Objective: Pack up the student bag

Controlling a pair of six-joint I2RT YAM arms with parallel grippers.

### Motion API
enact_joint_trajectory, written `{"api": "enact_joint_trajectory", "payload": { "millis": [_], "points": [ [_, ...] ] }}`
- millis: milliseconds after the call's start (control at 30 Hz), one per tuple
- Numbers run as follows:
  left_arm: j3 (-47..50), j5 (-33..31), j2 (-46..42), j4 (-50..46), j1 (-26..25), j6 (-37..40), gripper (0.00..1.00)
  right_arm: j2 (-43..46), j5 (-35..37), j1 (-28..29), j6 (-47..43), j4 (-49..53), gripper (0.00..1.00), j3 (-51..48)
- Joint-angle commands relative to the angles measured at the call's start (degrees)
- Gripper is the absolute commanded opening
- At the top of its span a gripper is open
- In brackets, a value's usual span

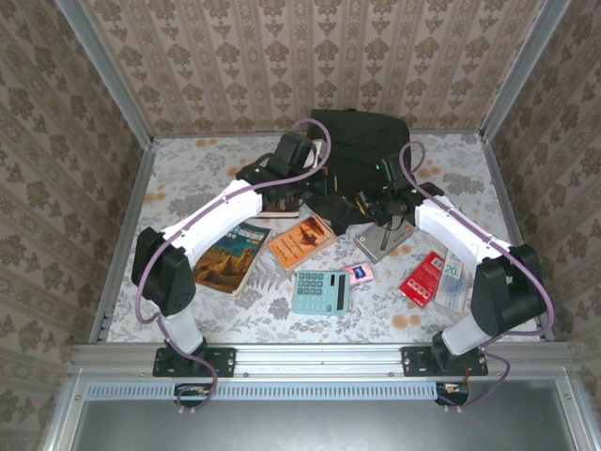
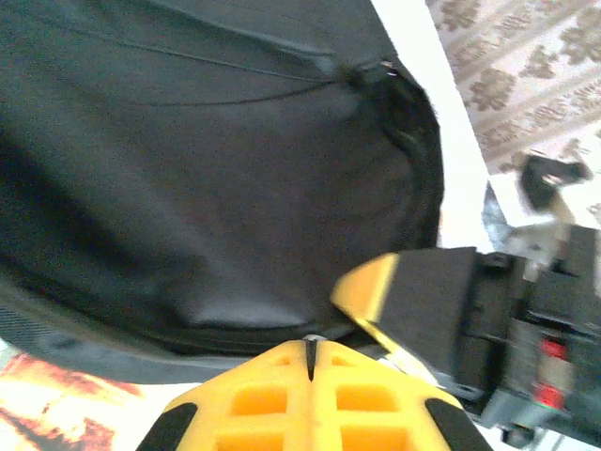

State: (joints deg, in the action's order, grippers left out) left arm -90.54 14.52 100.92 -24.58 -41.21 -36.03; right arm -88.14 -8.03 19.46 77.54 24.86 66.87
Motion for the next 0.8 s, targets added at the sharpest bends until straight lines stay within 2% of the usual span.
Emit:
{"api": "enact_joint_trajectory", "payload": {
  "millis": [0, 400, 633, 767],
  "points": [
    [1.7, -0.8, 0.1, 1.9, 3.5, -2.1, 0.0, 0.6, 1.9, 0.4, -3.5, 2.0, 0.0, -1.6],
    [5.2, 0.5, 0.3, 3.7, 10.4, -3.4, 0.0, 0.9, 0.5, 0.4, -10.7, -0.6, 0.0, -5.4],
    [-1.0, -0.2, 5.8, 0.9, 13.3, -1.1, 0.0, 2.3, 1.4, 0.5, -17.1, 1.4, 0.0, -5.6],
    [-8.6, -3.3, 11.0, -4.2, 13.5, 3.3, 0.0, 3.6, 1.1, 0.7, -20.2, 2.3, 0.0, -5.2]
  ]
}}
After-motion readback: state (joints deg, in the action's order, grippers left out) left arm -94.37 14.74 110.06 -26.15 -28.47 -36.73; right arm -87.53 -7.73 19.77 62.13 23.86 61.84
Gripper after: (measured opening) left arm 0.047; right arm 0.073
